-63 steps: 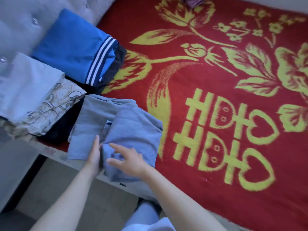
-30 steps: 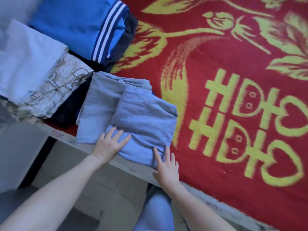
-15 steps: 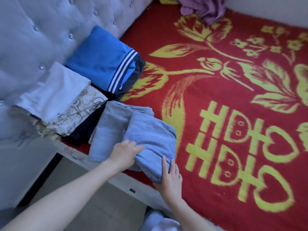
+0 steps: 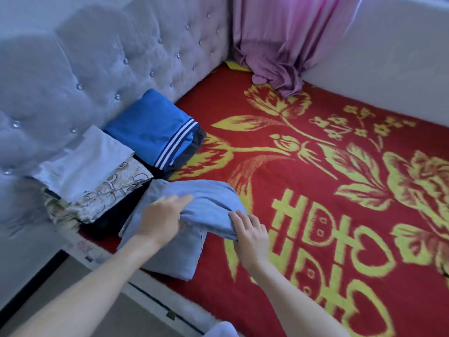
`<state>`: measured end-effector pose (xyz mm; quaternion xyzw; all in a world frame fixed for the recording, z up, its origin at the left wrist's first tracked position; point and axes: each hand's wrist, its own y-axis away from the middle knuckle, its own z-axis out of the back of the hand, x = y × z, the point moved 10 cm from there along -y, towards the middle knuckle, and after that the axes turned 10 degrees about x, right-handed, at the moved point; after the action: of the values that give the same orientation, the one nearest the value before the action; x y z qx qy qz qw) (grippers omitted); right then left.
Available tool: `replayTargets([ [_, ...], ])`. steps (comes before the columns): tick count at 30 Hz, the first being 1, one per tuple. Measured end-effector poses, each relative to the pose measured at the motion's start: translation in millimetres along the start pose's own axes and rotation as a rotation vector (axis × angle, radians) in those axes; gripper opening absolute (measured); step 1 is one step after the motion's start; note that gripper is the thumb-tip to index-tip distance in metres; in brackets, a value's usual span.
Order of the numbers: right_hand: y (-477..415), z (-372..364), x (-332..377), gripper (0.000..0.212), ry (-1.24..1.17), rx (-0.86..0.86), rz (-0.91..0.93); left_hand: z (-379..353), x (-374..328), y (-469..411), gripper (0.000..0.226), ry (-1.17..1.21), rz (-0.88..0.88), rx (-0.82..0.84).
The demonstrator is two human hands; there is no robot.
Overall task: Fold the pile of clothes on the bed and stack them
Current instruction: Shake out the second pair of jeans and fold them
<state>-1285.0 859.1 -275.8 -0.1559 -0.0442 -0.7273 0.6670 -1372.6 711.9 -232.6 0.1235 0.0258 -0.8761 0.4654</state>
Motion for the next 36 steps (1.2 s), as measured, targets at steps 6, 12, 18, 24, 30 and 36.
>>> replayTargets([
  [6,-73,-15,54,0.069,0.304,0.318,0.181,-27,55,58,0.105,-0.016,0.242,-0.045],
  [12,-57,-55,46,0.065,0.357,0.630,0.116,-161,66,81,0.076,0.307,0.410,0.684],
  [18,-71,10,13,0.059,0.309,0.501,0.008,-71,60,1,0.060,0.173,0.329,0.447],
  [24,-74,146,-53,0.059,0.310,0.221,-0.168,33,-34,-82,0.059,0.061,0.069,0.243],
  [30,-28,282,-118,0.061,0.362,-0.037,-0.356,130,-182,-117,0.057,0.005,-0.231,0.001],
  [36,48,379,-162,0.068,0.492,-0.262,-0.463,190,-304,-110,0.051,0.072,-0.466,-0.206],
])
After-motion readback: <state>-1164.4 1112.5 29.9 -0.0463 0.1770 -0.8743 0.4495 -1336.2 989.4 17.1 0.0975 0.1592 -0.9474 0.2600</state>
